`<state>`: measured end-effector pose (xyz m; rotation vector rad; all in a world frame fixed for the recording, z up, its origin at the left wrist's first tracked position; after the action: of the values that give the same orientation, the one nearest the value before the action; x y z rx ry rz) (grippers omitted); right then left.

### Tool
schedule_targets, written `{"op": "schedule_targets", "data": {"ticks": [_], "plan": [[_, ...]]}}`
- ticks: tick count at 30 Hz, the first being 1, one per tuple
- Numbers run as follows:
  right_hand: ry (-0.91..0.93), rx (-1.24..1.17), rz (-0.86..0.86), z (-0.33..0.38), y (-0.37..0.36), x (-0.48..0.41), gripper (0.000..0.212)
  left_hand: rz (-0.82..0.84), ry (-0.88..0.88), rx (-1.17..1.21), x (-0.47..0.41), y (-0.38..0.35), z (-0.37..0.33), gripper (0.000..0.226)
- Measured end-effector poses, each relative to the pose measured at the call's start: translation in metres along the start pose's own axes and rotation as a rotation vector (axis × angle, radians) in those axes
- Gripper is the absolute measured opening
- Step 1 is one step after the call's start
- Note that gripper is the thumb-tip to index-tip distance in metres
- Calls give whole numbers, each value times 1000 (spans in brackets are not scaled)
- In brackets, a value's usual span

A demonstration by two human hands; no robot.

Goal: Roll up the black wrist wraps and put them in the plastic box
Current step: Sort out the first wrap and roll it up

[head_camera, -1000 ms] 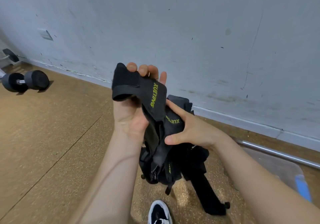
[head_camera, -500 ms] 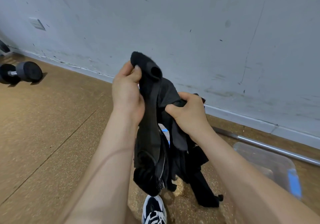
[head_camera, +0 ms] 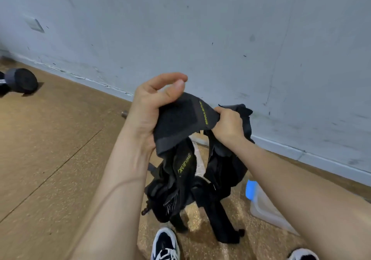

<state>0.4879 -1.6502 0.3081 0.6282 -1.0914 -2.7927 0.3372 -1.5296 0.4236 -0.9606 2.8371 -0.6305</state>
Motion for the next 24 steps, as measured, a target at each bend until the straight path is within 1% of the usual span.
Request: {"op": "schedule_targets", "data": {"ticks": [1,2,3,5,7,8,9,11,14,15,17,19,21,22,24], "plan": [[-3,-3,-1,0,2,-4,12,55,2,-63,1,-1,2,20],[0,-8,-9,1,5,-6,16,63,26,-156,-1,1,4,31],[12,-20,-30,4,8,-6,20,37,59,-280,-4,6,6,37],[70,-65,-96,14,19,-4,23,-21,118,-614,-12,17,11,32],[168,-124,-155,32,29,-3,25,16,155,-918,-13,20,21,38],[218,-150,-168,43,34,-2,27,64,156,-990,-14,18,29,41],[257,-169,-165,52,36,-1,27,95,138,-1002,-14,13,35,39],[286,-176,-137,63,37,-2,26,84,80,-905,-17,7,44,26],[200,-212,-123,59,40,-4,18,15,-12,-584,-24,8,44,11],[164,-226,-94,55,39,-5,16,13,-35,-491,-24,7,41,10],[124,-236,-12,51,31,-5,16,15,-99,-416,-23,5,36,15],[157,-230,41,51,20,-2,16,0,-122,-419,-20,6,32,20],[194,-216,51,52,14,2,15,-13,-110,-393,-19,9,30,21],[179,-231,86,52,14,2,16,-28,-94,-345,-19,11,27,19],[56,-316,261,46,19,-1,24,-130,-41,-112,-20,20,20,19]]}}
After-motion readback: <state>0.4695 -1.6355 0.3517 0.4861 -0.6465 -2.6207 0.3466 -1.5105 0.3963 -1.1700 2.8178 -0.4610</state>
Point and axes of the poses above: each hand's wrist, its own x-axis away from the middle knuckle, its own y-axis out of the back of the hand, z = x × y, the point moved 2 cm from there along -x, towards the middle knuckle, and after that the axes turned 15 degrees about -z, right-handed, at the moved point
